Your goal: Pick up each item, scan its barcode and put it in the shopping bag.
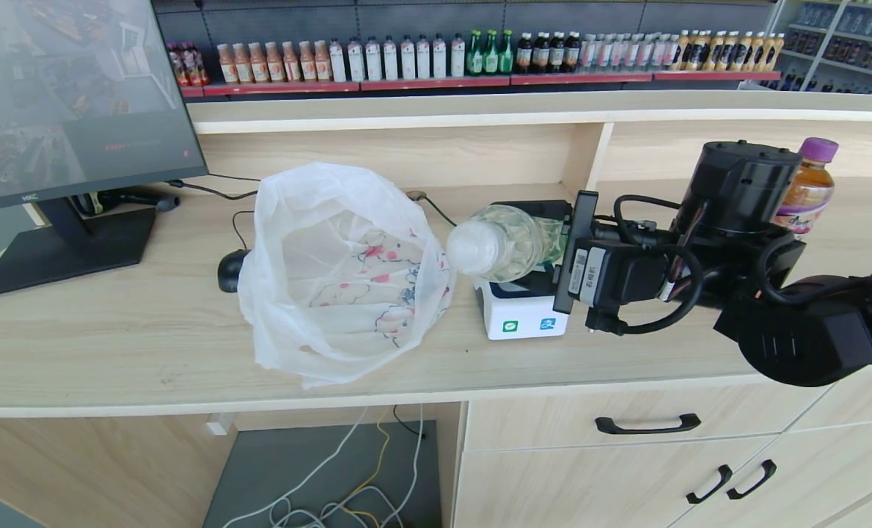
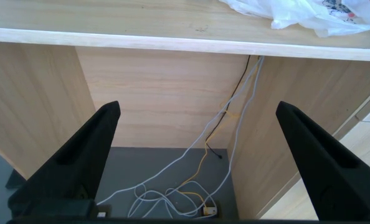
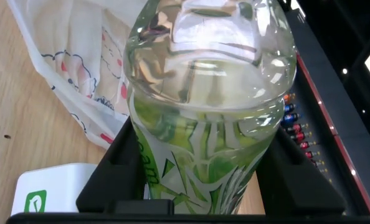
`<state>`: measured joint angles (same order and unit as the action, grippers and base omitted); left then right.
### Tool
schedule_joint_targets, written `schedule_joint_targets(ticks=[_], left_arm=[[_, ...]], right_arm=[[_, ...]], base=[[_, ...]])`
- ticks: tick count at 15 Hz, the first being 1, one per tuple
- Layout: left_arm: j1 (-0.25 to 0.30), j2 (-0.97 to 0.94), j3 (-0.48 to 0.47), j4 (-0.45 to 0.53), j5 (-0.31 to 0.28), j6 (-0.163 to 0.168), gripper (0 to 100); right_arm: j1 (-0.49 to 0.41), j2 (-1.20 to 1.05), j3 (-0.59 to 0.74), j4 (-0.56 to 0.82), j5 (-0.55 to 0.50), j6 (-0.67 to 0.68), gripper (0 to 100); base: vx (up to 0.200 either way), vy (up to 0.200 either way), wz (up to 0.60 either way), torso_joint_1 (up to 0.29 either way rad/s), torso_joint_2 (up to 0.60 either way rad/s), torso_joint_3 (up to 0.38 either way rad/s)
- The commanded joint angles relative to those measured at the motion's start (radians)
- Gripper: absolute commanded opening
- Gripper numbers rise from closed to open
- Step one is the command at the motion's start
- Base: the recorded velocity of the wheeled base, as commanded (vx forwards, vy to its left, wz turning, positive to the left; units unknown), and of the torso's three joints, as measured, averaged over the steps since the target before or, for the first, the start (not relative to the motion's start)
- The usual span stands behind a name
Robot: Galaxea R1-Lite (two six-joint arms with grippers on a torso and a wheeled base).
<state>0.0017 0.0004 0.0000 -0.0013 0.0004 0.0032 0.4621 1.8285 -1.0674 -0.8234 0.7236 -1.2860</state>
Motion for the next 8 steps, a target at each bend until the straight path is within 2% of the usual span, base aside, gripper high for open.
schedule_joint_targets(ticks=[1, 8], left_arm=[[0.0, 0.0, 0.0, 0.0, 0.001, 0.0, 100], [0.0, 0.0, 0.0, 0.0, 0.001, 0.0, 100]], right_arm=[[0.009, 0.003, 0.001, 0.0, 0.0, -0.001, 0], [0.009, 0.006, -0.003, 0.0, -0.001, -0.003, 0]], base=[[0.0, 0.0, 0.0, 0.0, 0.0, 0.0], [0.0, 0.0, 0.0, 0.0, 0.0, 0.0]])
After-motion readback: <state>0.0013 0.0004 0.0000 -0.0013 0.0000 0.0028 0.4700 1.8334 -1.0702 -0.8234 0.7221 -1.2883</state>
